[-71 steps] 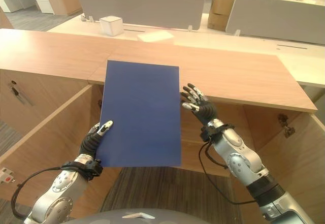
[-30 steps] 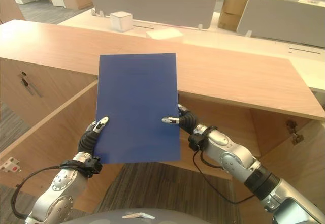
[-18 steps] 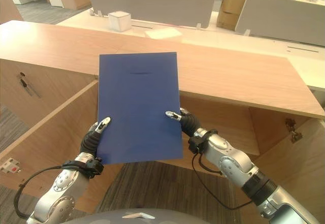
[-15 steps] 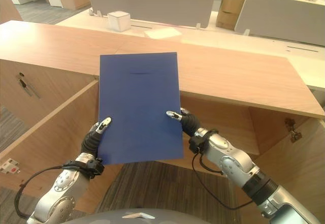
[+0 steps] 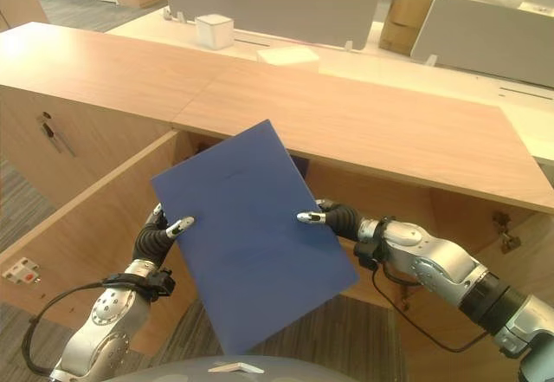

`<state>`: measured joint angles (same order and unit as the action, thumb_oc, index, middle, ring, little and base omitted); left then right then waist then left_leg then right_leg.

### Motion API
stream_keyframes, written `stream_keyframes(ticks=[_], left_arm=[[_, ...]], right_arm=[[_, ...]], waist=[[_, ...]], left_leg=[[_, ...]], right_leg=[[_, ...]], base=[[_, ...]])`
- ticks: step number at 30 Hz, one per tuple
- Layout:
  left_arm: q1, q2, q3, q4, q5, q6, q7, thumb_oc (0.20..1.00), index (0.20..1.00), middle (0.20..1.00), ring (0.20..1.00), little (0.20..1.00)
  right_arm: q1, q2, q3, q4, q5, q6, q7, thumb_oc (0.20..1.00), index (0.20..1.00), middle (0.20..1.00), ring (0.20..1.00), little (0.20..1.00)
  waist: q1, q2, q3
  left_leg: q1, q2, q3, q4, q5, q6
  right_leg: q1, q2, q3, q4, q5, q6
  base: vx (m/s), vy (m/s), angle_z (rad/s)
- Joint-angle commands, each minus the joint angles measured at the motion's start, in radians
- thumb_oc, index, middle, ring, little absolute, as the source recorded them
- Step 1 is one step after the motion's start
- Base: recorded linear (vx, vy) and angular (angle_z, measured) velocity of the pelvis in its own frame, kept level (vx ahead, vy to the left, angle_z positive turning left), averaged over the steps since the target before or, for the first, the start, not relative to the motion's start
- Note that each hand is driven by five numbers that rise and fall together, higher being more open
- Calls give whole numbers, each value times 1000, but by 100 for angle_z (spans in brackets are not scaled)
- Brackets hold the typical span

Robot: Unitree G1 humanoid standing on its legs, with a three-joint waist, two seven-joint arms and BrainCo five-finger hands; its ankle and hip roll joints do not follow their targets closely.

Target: Put the empty folder in the office cabinet

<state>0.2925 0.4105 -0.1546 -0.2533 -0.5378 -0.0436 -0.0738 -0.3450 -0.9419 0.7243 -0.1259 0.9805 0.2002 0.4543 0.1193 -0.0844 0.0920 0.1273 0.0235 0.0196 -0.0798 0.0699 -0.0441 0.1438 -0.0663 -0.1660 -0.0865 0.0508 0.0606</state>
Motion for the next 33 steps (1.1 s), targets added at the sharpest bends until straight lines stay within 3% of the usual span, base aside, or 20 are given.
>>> stream_keyframes(ticks=[1, 14, 19, 23, 26, 33], left_arm=[[-44, 28, 45, 16, 54, -76, 0, 1000, 1000, 1000, 1000, 1000], [-29, 21, 90, 27, 79, -76, -5, 1000, 1000, 1000, 1000, 1000], [-2, 43, 99, 11, 61, -70, -20, 1000, 1000, 1000, 1000, 1000], [-17, 80, 103, -8, 46, -77, -1, 1000, 1000, 1000, 1000, 1000], [-26, 85, 104, -7, 46, -81, 15, 1000, 1000, 1000, 1000, 1000], [-47, 58, 119, 53, 56, -84, 86, 1000, 1000, 1000, 1000, 1000]], right_arm=[[-103, -39, 44, -73, -7, -32, 52, 200, 200, 200, 200, 200], [-29, -8, 74, 3, -105, 10, 100, 200, 200, 200, 200, 200], [21, 3, 55, 55, -164, 3, 100, 200, 200, 200, 200, 200], [38, 60, 10, 132, -191, -29, 47, 200, 200, 200, 200, 200], [43, 89, -11, 161, -199, -42, 18, 200, 200, 200, 200, 200], [39, 245, -71, 252, -216, -87, -90, 200, 200, 200, 200, 200]], waist=[[15, -36, -35], [33, -28, -5], [65, -42, 58], [104, -59, 152], [113, -68, 177], [126, -91, 212]], left_leg=[[10, 33, -14, -7, -98, -34], [9, 38, -26, -7, -97, -34], [-39, 50, -45, -7, -75, -39], [-139, 70, -76, -7, -30, -53], [-176, 77, -87, -7, -14, -61], [-240, 96, -92, -7, 5, -73]], right_leg=[[-23, -87, -36, -1, -11, 89], [-27, -81, -38, -1, -16, 87], [-64, -69, -52, -1, -15, 85], [-144, -52, -77, -1, 0, 80], [-168, -46, -93, -1, 3, 77], [-218, -27, -108, -1, 4, 70]], base=[[0, 0, 0], [0, 0, 0], [-60, -60, 4], [-146, -106, 19], [-42, -79, 26], [-4, -57, 15]])
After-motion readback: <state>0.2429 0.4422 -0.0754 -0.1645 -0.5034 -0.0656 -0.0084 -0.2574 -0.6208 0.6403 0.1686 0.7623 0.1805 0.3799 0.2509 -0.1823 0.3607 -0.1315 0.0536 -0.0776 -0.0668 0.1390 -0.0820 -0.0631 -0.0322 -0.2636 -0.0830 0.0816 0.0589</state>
